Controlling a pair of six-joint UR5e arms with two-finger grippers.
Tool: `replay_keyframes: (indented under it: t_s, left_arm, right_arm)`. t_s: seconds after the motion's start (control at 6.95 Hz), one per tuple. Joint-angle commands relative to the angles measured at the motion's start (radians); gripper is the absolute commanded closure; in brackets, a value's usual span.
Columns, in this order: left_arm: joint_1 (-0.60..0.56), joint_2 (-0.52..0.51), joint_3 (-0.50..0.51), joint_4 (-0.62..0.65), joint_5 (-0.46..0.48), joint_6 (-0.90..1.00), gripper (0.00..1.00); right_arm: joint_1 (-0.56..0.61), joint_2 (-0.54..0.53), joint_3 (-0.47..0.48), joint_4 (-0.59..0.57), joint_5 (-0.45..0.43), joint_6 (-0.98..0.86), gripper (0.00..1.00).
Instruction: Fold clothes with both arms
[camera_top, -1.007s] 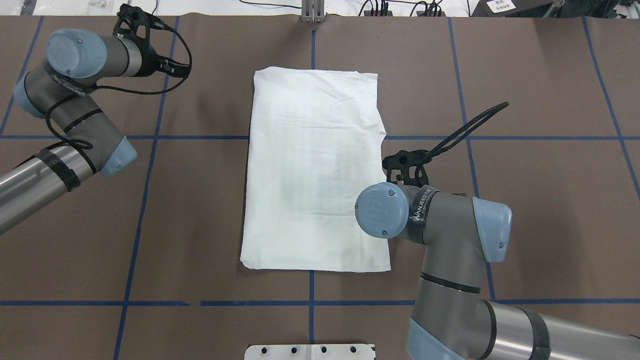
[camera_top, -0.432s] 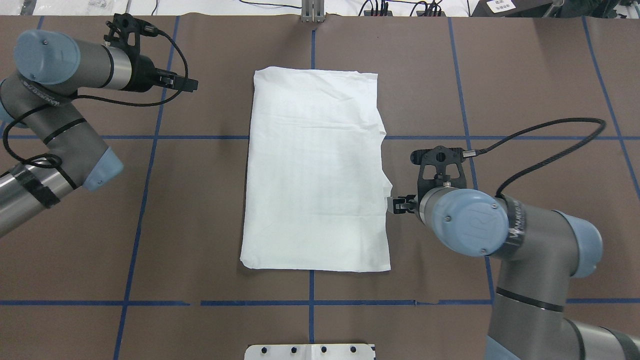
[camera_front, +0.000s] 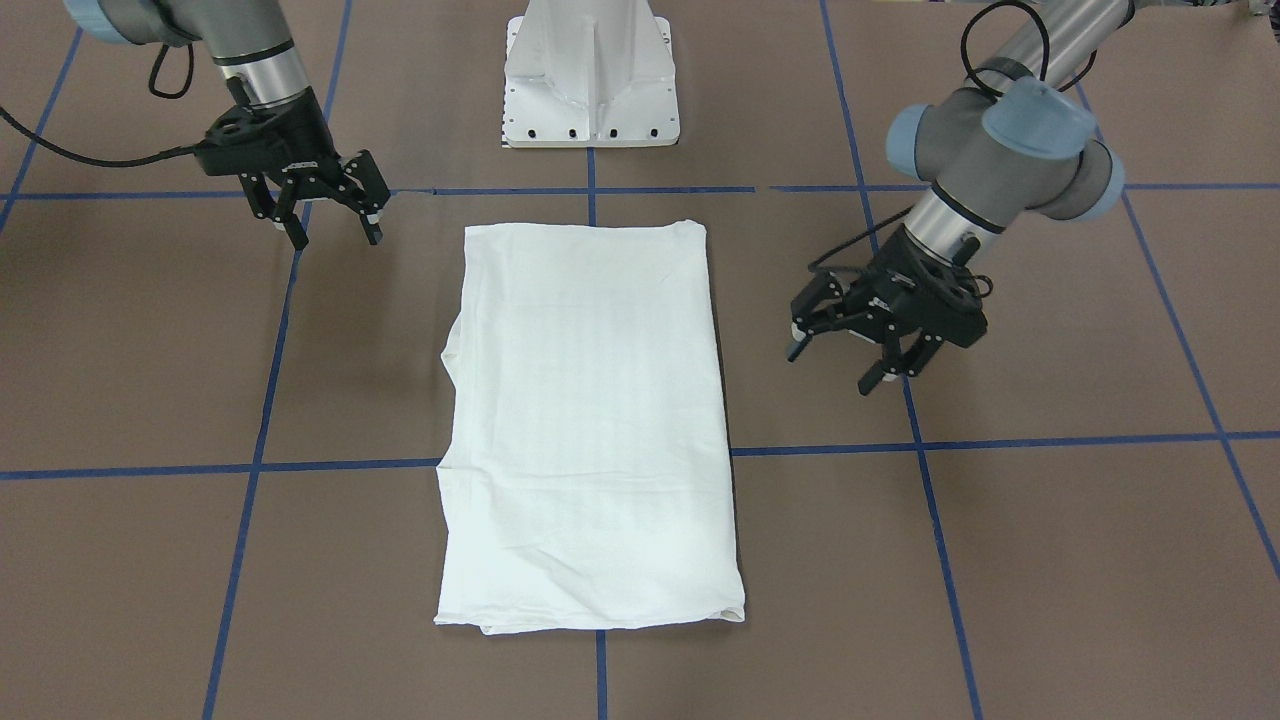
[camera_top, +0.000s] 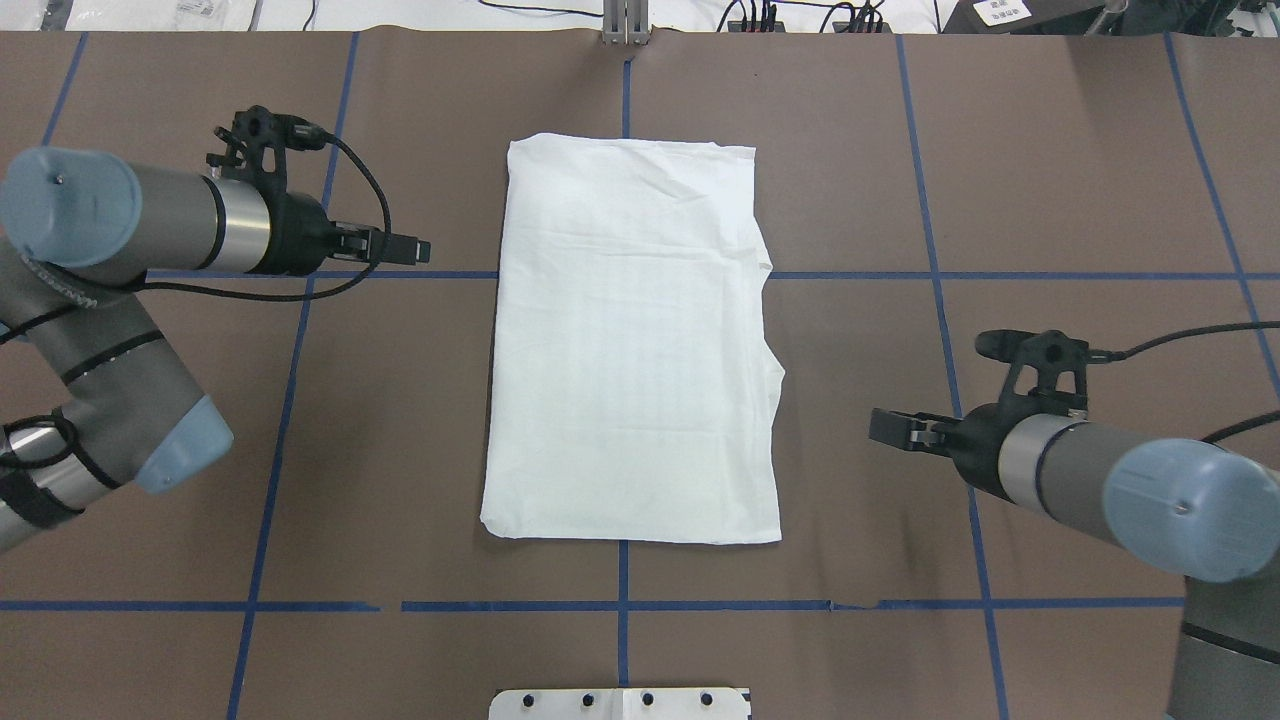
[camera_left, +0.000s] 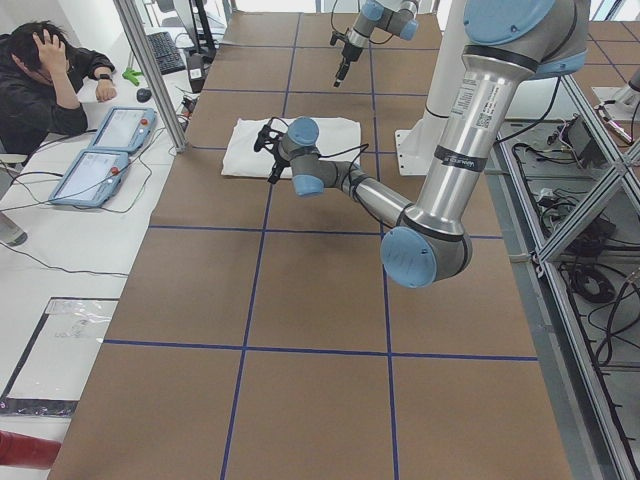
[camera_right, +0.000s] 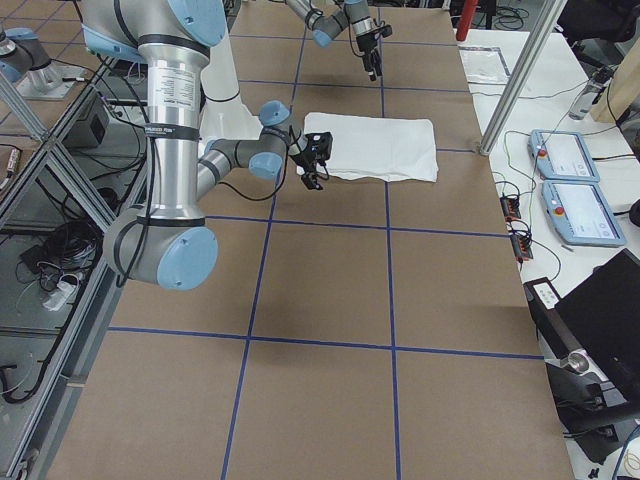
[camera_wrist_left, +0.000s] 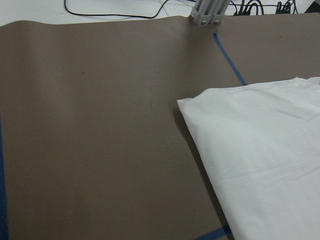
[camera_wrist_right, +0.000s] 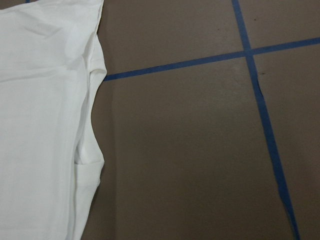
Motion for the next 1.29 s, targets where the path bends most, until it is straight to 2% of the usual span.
replay_keyframes:
  t_s: [0.0,0.14,0.29,0.43,0.58,0.72,1.15]
  left_arm:
    - [0.257,0.042,-0.183,0.154,0.201,-0.247,0.00]
    - [0.359,0.030,-0.231,0.288,0.281,-0.339,0.00]
    - [0.421,0.019,-0.221,0.317,0.337,-0.395,0.00]
    - [0.450,0.014,-0.216,0.317,0.366,-0.449,0.00]
    - [0.484,0.016,-0.213,0.317,0.372,-0.528,0.00]
    - [0.501,0.014,-0.196,0.317,0.383,-0.547,0.01]
    - [0.493,0.013,-0.139,0.313,0.425,-0.532,0.04]
  right_arm:
    - [-0.020,-0.107,-0.003,0.160,-0.024,0.118,0.00]
    - [-0.047,-0.100,-0.003,0.159,-0.044,0.152,0.00]
    - [-0.079,-0.074,-0.004,0.133,-0.080,0.207,0.00]
    - [-0.087,-0.007,-0.004,0.030,-0.082,0.273,0.00]
    - [-0.090,0.093,-0.006,-0.126,-0.082,0.330,0.00]
    - [-0.095,0.151,-0.010,-0.204,-0.085,0.349,0.00]
    - [-0.118,0.152,-0.009,-0.205,-0.116,0.349,0.00]
